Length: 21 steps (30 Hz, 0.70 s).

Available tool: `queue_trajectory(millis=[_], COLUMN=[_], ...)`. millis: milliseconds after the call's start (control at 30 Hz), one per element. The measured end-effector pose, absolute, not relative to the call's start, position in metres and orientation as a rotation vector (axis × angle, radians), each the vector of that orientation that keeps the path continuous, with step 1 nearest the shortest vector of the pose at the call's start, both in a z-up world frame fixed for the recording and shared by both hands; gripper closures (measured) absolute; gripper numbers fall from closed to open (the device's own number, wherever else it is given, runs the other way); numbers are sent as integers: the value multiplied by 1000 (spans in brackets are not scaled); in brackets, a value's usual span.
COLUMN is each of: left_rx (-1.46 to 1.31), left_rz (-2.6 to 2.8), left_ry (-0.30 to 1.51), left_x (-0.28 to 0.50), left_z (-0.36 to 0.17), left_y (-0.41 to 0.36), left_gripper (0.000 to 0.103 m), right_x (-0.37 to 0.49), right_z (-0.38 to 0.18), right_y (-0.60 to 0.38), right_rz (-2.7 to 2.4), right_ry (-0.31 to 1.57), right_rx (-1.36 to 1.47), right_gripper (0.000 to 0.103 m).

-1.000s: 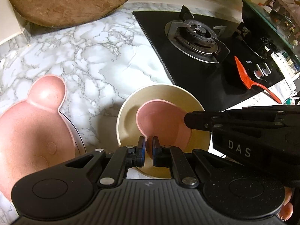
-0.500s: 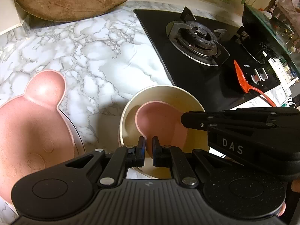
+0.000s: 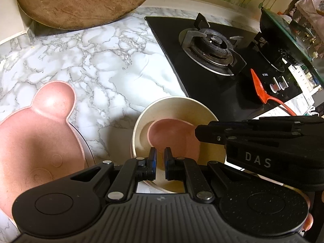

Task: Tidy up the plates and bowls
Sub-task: 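Lower the heart dish into the cream bowl with both tools, then open both tools and lift them off the heart dish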

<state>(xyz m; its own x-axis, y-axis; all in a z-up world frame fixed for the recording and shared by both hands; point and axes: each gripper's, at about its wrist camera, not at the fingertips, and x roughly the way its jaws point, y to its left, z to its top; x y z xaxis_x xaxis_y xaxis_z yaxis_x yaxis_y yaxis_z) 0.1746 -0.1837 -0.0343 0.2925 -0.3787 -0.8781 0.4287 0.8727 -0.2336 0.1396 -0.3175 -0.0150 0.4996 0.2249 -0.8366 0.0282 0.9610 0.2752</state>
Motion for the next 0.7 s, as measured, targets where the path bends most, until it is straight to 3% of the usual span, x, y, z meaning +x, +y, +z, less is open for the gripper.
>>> queue_trajectory(millis=[700], left_rx=[66], left_rz=[-563], left_ry=[966], left_x=[136], left_z=[9], left_y=[-163], left_gripper=[95], right_x=[86], right_z=[35], right_y=[-316], right_rz=[174], right_ry=[855], right_rx=[221], right_gripper=[57])
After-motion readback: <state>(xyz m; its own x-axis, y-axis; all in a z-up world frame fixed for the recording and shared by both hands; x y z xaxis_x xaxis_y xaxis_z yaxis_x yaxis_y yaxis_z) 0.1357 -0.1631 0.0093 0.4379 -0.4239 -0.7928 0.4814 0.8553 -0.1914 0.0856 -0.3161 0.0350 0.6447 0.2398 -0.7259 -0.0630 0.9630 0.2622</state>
